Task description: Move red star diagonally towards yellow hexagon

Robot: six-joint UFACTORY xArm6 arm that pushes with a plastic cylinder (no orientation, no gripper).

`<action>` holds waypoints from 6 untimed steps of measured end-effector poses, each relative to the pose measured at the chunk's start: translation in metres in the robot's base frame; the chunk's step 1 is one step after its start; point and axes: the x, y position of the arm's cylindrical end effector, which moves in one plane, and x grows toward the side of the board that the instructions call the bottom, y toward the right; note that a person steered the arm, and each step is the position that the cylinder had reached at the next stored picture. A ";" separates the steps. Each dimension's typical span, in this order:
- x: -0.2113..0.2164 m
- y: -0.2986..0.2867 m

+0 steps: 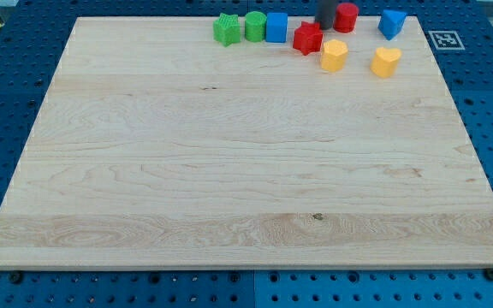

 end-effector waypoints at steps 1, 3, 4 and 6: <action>0.017 -0.011; 0.045 -0.027; 0.058 -0.032; 0.103 -0.027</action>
